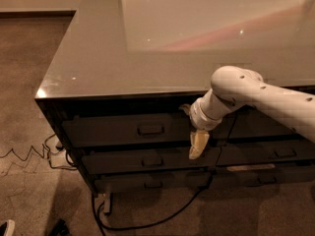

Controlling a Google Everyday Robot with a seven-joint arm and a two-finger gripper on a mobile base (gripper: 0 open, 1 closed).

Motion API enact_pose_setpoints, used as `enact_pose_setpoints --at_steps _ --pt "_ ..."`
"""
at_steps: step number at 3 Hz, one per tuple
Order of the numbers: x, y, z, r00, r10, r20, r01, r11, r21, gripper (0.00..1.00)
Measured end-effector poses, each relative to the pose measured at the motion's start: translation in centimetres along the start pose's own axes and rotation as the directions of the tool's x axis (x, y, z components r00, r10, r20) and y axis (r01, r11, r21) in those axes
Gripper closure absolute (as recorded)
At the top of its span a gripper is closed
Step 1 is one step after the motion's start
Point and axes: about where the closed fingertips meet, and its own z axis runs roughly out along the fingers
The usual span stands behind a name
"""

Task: Open top drawer

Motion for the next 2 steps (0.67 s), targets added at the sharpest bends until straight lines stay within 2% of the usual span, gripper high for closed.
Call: enact_pose_setpoints --at_steps 1,2 --pt "0.2 -1.07 0.85 1.0 0.0 -0.019 0.0 1.0 -0.005 0.19" --pt "0.98 -0.64 1.12 0.999 0.004 -0.054 -0.004 0.9999 -0.011 0.42"
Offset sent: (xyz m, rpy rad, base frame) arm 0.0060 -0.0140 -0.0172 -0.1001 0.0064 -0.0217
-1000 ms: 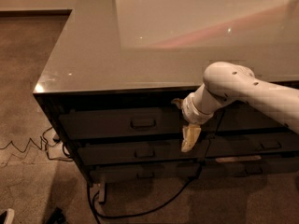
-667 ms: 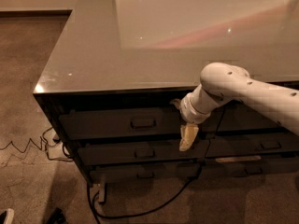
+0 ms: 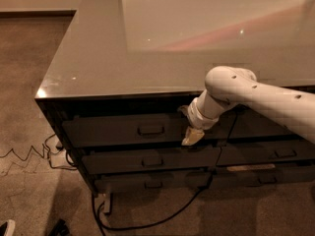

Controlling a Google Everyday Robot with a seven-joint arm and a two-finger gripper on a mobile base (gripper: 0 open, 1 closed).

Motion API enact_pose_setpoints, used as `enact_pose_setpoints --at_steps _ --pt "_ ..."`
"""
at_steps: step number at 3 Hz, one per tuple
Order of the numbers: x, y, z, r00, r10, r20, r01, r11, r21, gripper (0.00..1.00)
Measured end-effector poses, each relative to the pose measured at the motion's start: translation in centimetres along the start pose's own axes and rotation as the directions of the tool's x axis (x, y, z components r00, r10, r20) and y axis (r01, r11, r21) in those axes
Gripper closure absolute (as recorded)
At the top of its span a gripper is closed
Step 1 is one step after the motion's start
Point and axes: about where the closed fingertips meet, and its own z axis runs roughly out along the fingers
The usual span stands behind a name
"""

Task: Open top drawer

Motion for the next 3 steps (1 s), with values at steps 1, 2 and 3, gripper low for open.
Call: enact_pose_setpoints --at_steps 1,2,3 --pt "0.4 0.5 -0.4 1.0 0.007 -0.013 -0.007 1.0 -0.001 0.65" --pt "0.3 0.4 -0.6 1.0 0.007 -0.013 -0.007 1.0 0.0 0.88" --pt "0.5 1.4 -2.2 0.999 0.028 -0.028 -0.026 0.9989 0.04 1.0"
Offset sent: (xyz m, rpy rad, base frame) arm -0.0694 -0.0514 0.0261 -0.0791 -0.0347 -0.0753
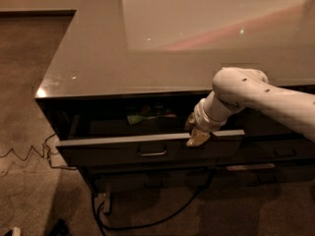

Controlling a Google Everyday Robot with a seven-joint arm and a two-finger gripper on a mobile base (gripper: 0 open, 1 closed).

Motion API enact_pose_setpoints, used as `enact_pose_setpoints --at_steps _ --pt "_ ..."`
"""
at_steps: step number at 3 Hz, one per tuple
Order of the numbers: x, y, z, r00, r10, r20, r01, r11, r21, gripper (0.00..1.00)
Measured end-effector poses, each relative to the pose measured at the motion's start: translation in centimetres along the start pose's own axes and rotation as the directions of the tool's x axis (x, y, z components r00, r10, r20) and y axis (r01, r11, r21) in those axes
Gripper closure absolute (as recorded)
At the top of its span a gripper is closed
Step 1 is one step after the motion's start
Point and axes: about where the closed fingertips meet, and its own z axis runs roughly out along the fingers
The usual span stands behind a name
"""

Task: Open top drawer

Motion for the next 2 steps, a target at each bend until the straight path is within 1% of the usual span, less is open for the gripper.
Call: enact_pose_setpoints --at_steps 1,2 --pt "-0.02 0.0 0.0 1.0 0.0 0.0 0.0 1.0 0.0 0.81" --pt "-0.02 0.01 0.0 1.0 0.0 0.0 0.0 1.0 0.0 0.58"
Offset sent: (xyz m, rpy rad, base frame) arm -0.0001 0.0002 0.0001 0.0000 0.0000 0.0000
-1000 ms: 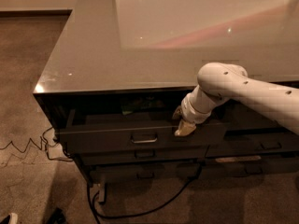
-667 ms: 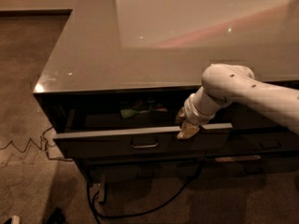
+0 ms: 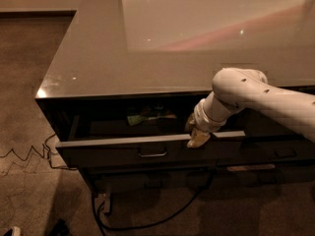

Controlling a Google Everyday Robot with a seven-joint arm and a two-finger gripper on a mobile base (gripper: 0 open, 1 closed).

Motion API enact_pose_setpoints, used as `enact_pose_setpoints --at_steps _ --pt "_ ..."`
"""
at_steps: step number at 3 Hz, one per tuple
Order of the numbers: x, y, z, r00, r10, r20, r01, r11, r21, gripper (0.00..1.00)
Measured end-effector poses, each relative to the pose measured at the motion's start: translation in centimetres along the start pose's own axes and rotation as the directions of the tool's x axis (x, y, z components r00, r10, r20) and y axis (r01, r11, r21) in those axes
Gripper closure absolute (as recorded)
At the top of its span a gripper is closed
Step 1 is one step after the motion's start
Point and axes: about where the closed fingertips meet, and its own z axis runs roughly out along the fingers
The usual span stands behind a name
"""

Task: Open top drawer

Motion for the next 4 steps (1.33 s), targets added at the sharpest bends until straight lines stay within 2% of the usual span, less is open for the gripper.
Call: enact_pose_setpoints --at_steps 1,2,3,4 --pt "-0.6 0.4 0.2 1.0 -0.017 0.008 0.017 0.9998 0.005 0.35" --pt "-0.7 2.5 1.1 0.999 -0.041 -0.012 0.041 0.9991 -0.002 0.12" --pt "-0.6 5.8 1.7 0.997 -0.07 -0.044 0.07 0.9975 -0.014 0.0" --pt "-0.4 8.1 1.9 0.993 -0.088 -0.082 0.086 0.996 -0.025 0.0"
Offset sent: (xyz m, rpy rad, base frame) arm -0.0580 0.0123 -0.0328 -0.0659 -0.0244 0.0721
